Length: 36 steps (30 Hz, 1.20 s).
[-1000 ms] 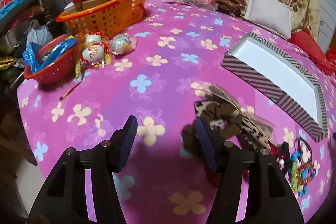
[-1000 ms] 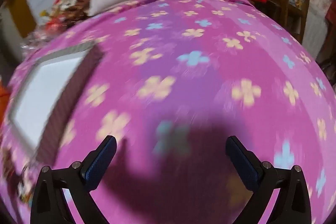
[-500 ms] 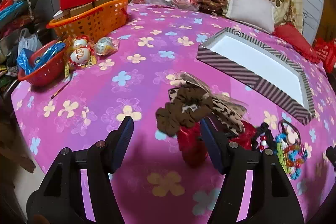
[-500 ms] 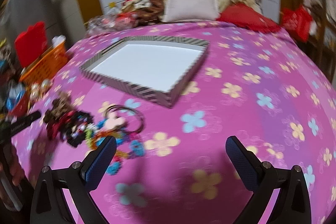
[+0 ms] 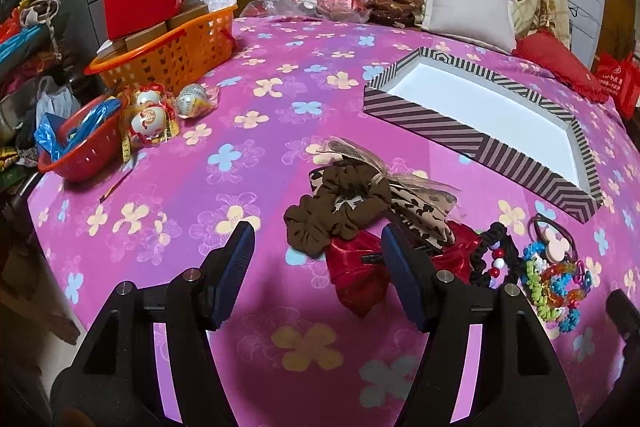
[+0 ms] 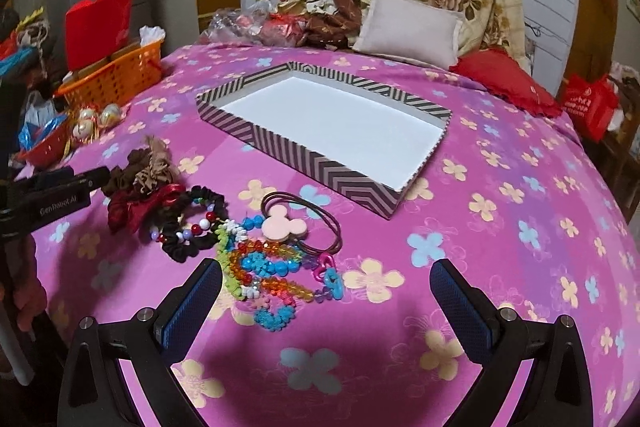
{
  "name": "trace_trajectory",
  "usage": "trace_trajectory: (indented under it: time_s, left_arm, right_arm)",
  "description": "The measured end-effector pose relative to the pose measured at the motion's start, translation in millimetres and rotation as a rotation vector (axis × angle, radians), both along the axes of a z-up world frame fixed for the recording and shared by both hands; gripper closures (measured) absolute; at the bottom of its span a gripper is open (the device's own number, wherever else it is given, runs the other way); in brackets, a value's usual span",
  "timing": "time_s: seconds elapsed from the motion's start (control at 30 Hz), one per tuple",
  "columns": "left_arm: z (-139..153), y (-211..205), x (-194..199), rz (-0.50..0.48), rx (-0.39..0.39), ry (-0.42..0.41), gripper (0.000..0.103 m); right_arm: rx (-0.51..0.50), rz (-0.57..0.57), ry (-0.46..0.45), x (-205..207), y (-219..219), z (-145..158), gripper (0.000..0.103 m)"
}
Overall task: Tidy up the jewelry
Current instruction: 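Move both tools toward the pile of hair accessories beside the tray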
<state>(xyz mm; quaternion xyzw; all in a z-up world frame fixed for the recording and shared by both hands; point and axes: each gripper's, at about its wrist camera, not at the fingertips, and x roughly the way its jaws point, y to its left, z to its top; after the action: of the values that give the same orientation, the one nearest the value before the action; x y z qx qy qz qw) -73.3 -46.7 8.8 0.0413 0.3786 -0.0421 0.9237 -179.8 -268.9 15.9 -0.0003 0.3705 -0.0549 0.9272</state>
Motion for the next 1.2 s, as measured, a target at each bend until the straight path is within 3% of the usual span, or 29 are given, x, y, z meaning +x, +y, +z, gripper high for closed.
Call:
trace_trajectory:
  time_s: [0.83,1.2]
  left_arm:
    - [5.0,2.5,1.3,0.026,-0.002,0.021,0.037]
    - [31.9,1.0,-10.1,0.051,0.022,-0.017,0.037]
  right_arm:
    - [0.078,0.05,0.005,7.2,9.2,-0.6,0.0]
    - [0.086,0.053,-0.011,9.9,5.6,5.1,0.0]
